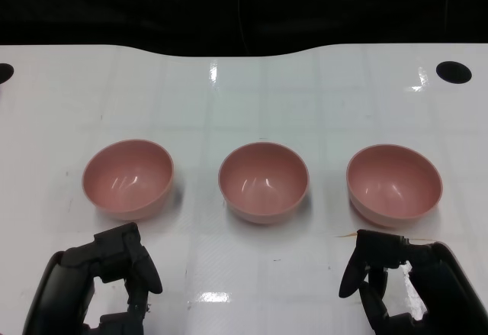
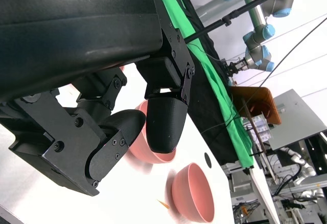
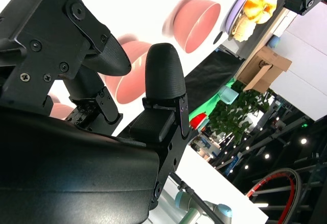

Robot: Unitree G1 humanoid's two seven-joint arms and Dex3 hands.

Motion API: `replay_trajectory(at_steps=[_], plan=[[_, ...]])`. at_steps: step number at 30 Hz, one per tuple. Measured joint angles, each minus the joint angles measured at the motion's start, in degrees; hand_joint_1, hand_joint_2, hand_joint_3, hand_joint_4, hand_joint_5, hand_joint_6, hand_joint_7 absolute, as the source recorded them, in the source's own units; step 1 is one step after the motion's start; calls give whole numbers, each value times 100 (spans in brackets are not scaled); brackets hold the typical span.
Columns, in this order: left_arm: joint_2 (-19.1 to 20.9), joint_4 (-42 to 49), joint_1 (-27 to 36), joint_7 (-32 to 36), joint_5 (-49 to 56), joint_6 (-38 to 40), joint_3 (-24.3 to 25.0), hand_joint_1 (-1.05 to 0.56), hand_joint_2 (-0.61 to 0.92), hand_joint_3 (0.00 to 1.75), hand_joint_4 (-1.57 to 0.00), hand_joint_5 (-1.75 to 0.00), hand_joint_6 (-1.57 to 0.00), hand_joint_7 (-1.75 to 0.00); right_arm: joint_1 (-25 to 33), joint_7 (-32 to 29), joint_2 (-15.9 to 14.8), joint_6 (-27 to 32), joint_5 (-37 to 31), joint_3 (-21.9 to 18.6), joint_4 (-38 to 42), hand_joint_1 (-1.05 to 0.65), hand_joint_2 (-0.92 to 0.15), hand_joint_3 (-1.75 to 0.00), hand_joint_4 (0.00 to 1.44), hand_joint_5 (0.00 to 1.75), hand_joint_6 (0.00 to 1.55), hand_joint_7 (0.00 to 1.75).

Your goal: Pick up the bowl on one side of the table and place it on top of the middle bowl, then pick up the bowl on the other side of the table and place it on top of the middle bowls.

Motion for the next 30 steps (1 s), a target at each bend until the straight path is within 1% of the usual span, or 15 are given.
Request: replay_trajectory(at_steps=[15, 23, 26, 27, 29, 30], plan=[[1, -32, 7, 1, 36, 45, 0, -5, 34, 149, -89, -174, -86, -153, -19, 0, -32, 0, 3, -11, 11, -2, -12, -170, 91, 175, 84, 138], [1, -32, -16, 1, 84, 135, 1, -5, 34, 148, -88, -174, -86, -153, -65, -5, -56, 11, -29, -21, 28, -2, -14, -168, 90, 173, 84, 136], [1, -17, -68, 1, 115, 133, 2, -6, 34, 147, -88, -174, -86, -153, -85, -6, -62, 91, -41, -29, 25, -2, -19, -163, 88, 170, 85, 131], [1, -2, -91, 1, 118, 130, 4, -7, 34, 147, -88, -174, -85, -153, -92, -6, -68, 141, -51, -32, 20, -4, -23, -155, 85, 169, 85, 125], [1, 36, -119, 1, 116, 127, 19, -8, 34, 146, -87, -173, -85, -152, -107, -6, -86, 268, -83, -39, -7, -8, -34, -133, 80, 162, 84, 108], [1, 48, -120, 1, 116, 127, 29, -8, 34, 146, -87, -172, -85, -152, -123, -6, -94, 330, -116, -47, -22, -9, -37, -128, 78, 159, 84, 104]])
